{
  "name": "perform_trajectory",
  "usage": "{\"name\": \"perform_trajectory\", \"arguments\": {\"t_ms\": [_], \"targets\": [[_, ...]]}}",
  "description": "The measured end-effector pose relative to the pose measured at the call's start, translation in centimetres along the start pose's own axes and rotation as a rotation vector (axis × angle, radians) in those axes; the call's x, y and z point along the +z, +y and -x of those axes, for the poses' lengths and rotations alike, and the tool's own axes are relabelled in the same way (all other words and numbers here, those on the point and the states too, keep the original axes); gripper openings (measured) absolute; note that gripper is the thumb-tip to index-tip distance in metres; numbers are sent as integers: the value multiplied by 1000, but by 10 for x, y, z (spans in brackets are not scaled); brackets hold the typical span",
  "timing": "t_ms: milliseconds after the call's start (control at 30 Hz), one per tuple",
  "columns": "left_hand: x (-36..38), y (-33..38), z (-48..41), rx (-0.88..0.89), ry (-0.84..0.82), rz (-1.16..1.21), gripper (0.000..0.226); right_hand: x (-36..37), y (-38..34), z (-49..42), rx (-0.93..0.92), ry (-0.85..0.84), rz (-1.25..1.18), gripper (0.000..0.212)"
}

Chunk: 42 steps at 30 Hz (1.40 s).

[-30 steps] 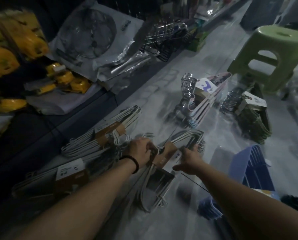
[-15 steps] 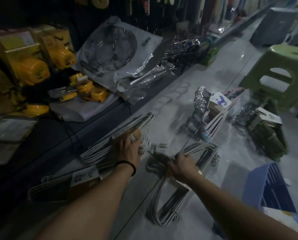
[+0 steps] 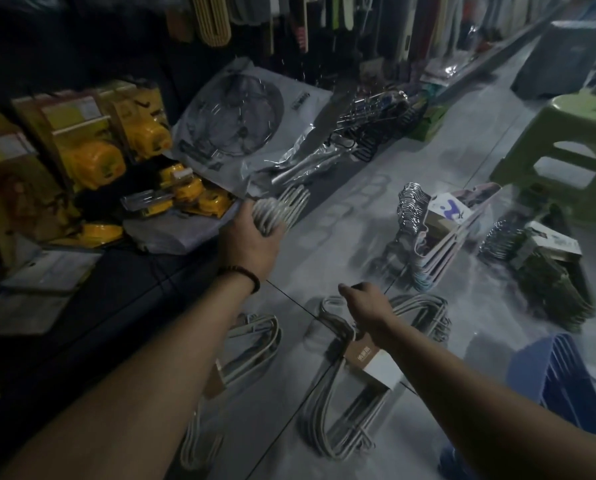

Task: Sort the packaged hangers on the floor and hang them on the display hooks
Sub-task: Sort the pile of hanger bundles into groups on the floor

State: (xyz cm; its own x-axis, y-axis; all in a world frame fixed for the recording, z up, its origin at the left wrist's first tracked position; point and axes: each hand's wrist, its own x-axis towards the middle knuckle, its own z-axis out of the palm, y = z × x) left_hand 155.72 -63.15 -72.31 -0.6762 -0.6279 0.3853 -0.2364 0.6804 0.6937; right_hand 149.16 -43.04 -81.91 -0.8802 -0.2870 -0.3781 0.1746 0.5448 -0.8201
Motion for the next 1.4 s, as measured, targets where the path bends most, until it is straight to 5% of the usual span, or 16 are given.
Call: {"name": "perform_trajectory", "arguments": {"t_ms": [133,267,400,533,600,767,900,1067,1200,1267,1400], "targets": [[-13,28,-19,-77,78,139,32,-19,-7,0,12,-41,-254,66],[-3,38,-11,-274,-66,446,25,-44,-4,0,117,-56,-494,91],[32,38,17,-575,-336,757,20,-61,18,8,107,100,-592,67],[71,22,55,-784,-477,842,28,-67,48,27,195,342,-361,18],[86,11,68,-846,-513,841,38,-71,62,30,262,387,-294,21],[123,-21,108,-842,-619,645,56,-62,104,11,393,367,-269,20],[130,-23,127,-754,-702,603,21,-58,103,-2,444,296,-341,23],[129,-31,129,-779,-694,657,57,-42,135,-39,438,185,-208,33],[106,-44,122,-886,-737,747,41,-38,99,-17,467,392,-46,45],[92,-65,115,-822,-751,599,30,-33,82,-9,474,496,49,63],[56,-155,108,-435,-637,-145,14,1,53,12,-14,406,468,53]]}}
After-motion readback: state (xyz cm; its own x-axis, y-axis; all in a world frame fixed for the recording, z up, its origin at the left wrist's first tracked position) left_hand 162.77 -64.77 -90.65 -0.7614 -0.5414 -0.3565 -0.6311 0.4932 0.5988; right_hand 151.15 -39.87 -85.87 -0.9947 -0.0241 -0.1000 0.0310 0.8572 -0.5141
